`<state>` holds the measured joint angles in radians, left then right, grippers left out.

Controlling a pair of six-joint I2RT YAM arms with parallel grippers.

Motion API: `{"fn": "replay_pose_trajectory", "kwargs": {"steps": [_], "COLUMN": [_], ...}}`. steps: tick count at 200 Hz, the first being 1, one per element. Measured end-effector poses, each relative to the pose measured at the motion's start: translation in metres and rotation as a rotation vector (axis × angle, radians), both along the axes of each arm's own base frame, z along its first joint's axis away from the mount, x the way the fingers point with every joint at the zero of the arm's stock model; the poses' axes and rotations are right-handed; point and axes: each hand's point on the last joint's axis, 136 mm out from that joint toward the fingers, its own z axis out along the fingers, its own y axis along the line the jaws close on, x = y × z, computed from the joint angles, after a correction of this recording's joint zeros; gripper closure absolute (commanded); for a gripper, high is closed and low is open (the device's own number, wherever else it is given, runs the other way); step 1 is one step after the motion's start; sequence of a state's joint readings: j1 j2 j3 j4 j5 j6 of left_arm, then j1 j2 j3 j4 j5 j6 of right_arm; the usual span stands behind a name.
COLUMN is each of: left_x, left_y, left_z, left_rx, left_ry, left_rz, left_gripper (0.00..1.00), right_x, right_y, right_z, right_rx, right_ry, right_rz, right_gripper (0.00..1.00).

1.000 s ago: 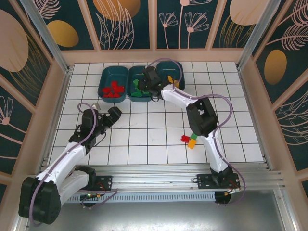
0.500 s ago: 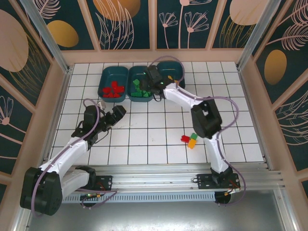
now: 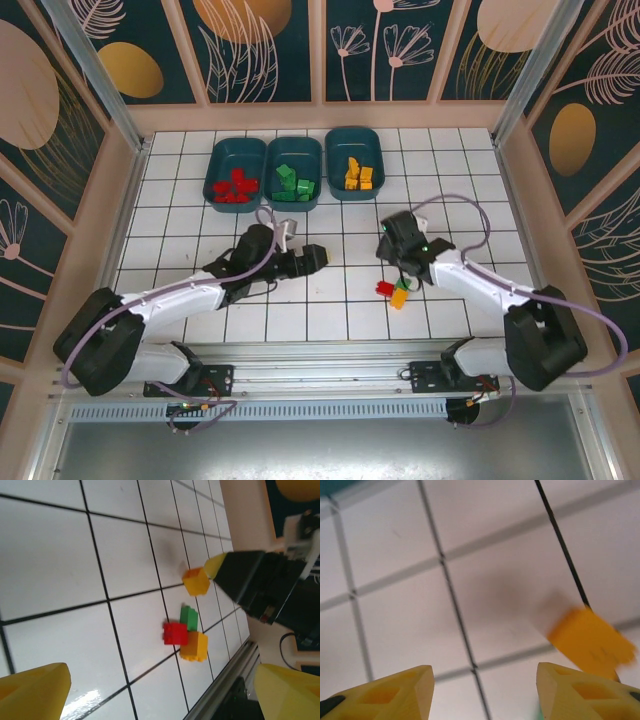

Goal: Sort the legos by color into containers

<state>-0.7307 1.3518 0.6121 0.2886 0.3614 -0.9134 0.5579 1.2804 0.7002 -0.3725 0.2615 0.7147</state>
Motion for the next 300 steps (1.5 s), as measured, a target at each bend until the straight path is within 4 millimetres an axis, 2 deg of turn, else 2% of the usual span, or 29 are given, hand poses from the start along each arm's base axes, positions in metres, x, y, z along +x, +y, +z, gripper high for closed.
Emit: {"fn": "replay_pose_trajectory", "kwargs": {"steps": [16, 39, 70, 110, 161, 211, 241, 272, 289, 300], "left_x": [-0.004, -0.005, -0.003, -0.003, -0.001, 0.001, 0.006, 0.019, 0.031, 0.045], "left_y": [-0.008, -0.014, -0.015, -0.014, -0.013, -0.011, -0.006, 0.003, 0.020, 0.042], "left_z": [-0.004, -0.002, 0.001, 0.001, 0.000, -0.001, -0.001, 0.016, 0.028, 0.037], "left_rx": [0.010, 0.012, 0.014, 0.017, 0.022, 0.034, 0.069, 0.094, 0.097, 0.097], "left_ry": [0.004, -0.006, -0.025, -0.026, -0.030, -0.034, -0.047, -0.094, -0.117, -0.129], "left_rz": [-0.026, -0.041, -0.044, -0.042, -0.033, -0.018, 0.015, 0.079, 0.143, 0.217], "left_gripper": [0.09, 0.09, 0.09, 0.10, 0.10, 0.11, 0.12, 0.12, 0.10, 0.07], "right_x": [-0.019, -0.032, -0.043, -0.046, -0.047, -0.045, -0.032, -0.003, 0.017, 0.032], "right_y": [-0.009, -0.011, -0.012, -0.023, -0.029, -0.030, -0.019, 0.002, 0.016, 0.025], "right_z": [-0.015, -0.027, -0.040, -0.058, -0.061, -0.060, -0.050, -0.013, 0.012, 0.026], "right_rx": [0.009, 0.036, 0.069, 0.054, 0.036, 0.021, 0.052, 0.083, 0.100, 0.101], "right_ry": [0.057, 0.101, 0.148, 0.193, 0.195, 0.190, 0.150, 0.052, -0.013, -0.050], "right_rz": [-0.033, -0.062, -0.087, -0.137, -0.155, -0.142, -0.114, -0.057, -0.018, 0.013], "right_gripper": [0.42, 0.43, 0.43, 0.46, 0.71, 0.84, 0.85, 0.85, 0.85, 0.85]}}
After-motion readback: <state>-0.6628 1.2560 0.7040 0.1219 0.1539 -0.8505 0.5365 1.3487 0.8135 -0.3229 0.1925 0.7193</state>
